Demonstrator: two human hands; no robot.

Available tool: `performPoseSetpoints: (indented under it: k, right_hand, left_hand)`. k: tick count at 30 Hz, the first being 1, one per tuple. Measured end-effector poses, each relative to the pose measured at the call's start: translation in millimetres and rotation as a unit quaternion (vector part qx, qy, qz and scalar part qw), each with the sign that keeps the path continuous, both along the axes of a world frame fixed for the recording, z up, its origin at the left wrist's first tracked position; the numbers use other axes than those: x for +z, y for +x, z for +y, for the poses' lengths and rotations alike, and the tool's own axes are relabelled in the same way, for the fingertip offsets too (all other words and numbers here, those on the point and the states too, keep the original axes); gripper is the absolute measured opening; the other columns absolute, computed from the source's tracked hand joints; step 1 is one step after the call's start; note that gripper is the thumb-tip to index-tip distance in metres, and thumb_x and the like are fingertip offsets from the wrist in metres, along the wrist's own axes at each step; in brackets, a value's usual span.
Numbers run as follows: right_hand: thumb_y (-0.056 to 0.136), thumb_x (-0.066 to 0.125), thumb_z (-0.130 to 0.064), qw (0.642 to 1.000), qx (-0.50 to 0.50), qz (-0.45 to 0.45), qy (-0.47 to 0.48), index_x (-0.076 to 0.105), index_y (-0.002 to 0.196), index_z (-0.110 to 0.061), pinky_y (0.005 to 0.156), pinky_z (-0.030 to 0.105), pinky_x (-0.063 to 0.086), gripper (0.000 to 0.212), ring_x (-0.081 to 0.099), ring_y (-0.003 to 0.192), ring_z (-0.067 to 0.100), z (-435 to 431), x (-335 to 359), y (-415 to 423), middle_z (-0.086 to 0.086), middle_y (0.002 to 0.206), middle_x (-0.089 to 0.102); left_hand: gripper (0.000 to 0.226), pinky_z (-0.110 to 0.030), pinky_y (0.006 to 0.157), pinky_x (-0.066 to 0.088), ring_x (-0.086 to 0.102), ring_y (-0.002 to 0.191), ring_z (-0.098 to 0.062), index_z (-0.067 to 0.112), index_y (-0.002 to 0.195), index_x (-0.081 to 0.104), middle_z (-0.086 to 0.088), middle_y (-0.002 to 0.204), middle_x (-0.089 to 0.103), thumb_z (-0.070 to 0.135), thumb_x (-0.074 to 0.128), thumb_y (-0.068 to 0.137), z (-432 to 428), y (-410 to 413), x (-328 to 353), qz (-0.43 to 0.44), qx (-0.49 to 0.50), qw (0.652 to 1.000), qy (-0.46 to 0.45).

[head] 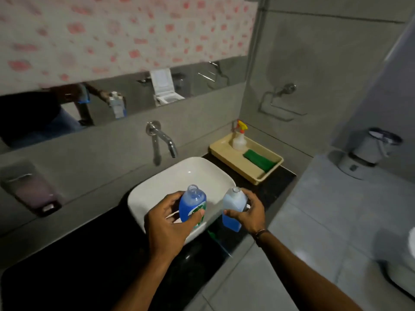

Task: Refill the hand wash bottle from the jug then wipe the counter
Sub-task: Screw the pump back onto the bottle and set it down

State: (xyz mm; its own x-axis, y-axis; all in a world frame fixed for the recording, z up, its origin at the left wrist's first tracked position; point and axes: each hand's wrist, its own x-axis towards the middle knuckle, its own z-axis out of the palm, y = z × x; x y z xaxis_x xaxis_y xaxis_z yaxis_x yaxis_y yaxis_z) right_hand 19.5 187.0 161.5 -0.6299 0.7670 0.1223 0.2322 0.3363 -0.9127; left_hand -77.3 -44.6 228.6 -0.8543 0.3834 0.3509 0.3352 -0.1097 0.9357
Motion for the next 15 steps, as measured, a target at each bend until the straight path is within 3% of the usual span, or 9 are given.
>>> performPoseSetpoints:
  k: [1,4,8,11,15]
  right_hand:
    - [0.052,0.101,-0.015,1.0,-0.006,-0.006,-0.01,0.064,0.121,-0.02,0.086,0.02,0.052,0.078,0.061,0.1,0.004,5,-12,3,-0.004,0.115,0.064]
    - [0.052,0.101,-0.01,0.999,-0.028,-0.019,-0.038,0.063,0.117,-0.025,0.082,0.013,0.053,0.077,0.062,0.103,-0.005,22,-49,11,-0.006,0.116,0.064]
    - [0.054,0.099,-0.008,0.995,-0.056,-0.049,-0.067,0.061,0.127,-0.015,0.096,0.036,0.055,0.082,0.059,0.111,0.017,33,-89,9,-0.001,0.124,0.061]
    - [0.056,0.097,-0.008,0.993,-0.074,-0.051,-0.078,0.057,0.121,-0.031,0.093,0.035,0.054,0.08,0.057,0.107,0.015,36,-109,-2,-0.014,0.114,0.058]
    - [0.054,0.095,-0.007,0.99,-0.099,-0.047,-0.092,0.056,0.109,-0.046,0.088,0.029,0.053,0.078,0.06,0.099,0.006,42,-126,-16,-0.015,0.112,0.06]
  left_hand:
    - [0.054,-0.028,0.072,0.064,0.078,0.091,-0.017,0.039,0.104,0.075,0.012,0.099,0.08,0.02,0.099,0.059,8,3,-8,-0.003,-0.007,1.0,-0.004]
    - [0.051,-0.026,0.076,0.063,0.077,0.097,-0.018,0.04,0.109,0.074,0.015,0.105,0.079,0.036,0.095,0.062,37,9,-31,-0.002,-0.025,1.0,-0.018]
    - [0.051,-0.026,0.081,0.063,0.077,0.099,-0.016,0.038,0.112,0.073,0.016,0.109,0.078,0.044,0.093,0.066,66,11,-61,-0.009,-0.035,0.999,-0.033]
    - [0.052,-0.027,0.081,0.062,0.077,0.098,-0.016,0.031,0.113,0.074,0.012,0.107,0.079,0.044,0.093,0.067,81,9,-80,-0.018,-0.033,0.998,-0.043]
    - [0.053,-0.021,0.08,0.061,0.077,0.096,-0.016,0.029,0.112,0.074,0.011,0.105,0.079,0.044,0.094,0.066,91,6,-102,-0.036,-0.021,0.998,-0.048]
